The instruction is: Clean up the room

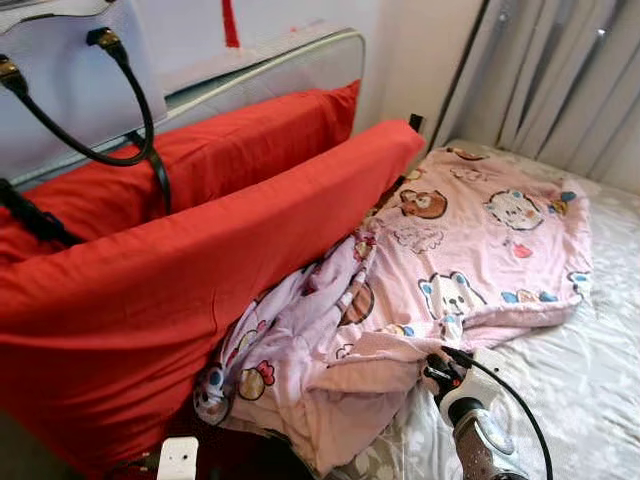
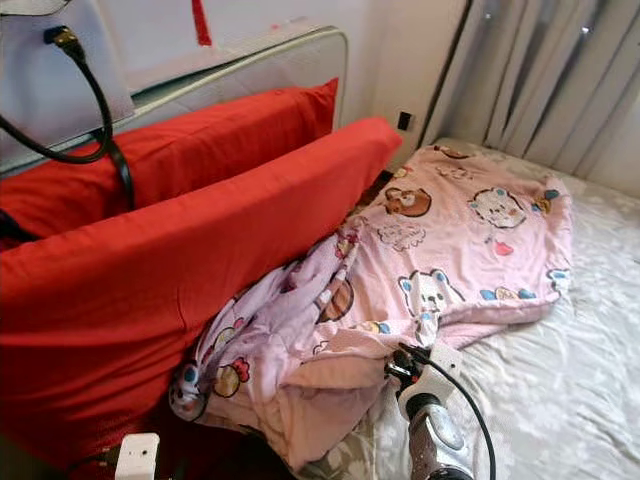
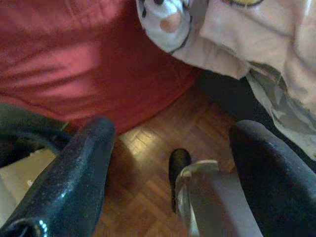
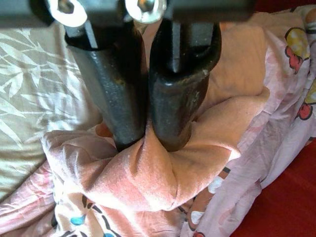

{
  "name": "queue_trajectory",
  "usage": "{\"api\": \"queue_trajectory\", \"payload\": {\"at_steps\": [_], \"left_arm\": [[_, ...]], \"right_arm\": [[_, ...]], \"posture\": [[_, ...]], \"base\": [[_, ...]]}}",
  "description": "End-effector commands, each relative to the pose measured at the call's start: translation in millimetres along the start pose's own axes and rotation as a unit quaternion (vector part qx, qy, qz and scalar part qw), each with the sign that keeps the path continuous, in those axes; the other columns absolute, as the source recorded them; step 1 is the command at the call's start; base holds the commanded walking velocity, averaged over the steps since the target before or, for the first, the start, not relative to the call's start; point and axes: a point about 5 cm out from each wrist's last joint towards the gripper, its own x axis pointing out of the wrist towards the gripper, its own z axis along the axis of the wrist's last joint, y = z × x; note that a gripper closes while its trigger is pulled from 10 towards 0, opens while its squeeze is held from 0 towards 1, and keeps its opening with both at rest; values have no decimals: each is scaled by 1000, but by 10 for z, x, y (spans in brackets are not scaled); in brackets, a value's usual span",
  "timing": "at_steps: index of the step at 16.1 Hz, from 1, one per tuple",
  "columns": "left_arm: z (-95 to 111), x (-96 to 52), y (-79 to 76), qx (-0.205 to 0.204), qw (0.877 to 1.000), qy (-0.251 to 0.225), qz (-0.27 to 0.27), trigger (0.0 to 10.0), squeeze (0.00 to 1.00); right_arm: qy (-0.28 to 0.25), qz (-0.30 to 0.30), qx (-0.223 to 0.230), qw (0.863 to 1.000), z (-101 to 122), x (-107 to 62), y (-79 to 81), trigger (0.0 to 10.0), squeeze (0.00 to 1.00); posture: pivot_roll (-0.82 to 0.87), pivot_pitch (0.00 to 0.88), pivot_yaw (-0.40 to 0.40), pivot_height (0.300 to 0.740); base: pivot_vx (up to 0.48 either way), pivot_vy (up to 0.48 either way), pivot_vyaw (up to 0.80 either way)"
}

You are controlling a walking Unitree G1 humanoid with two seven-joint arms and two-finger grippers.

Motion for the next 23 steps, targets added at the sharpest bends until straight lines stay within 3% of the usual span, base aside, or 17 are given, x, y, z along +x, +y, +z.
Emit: {"api": "queue_trajectory", "payload": {"at_steps": [1,13,23], "left_arm": [[-89,-27,18,8,1000,20,0,10000,0],[-183,-58,15,4,999,39,-4,10000,0],[-182,-63,11,9,999,33,-7,10000,0]], "right_arm": [[1,-2,-11,1000,10,2,-6,10000,0],[-16,-4,-18,1000,37,6,19,10000,0],[-32,-15,-28,999,70,-2,-7,10000,0]], "posture": [[75,0,-100,740],[76,0,-91,740],[76,0,-87,740]], "base": [[0,0,0],[0,0,0],[-253,0,0]]}}
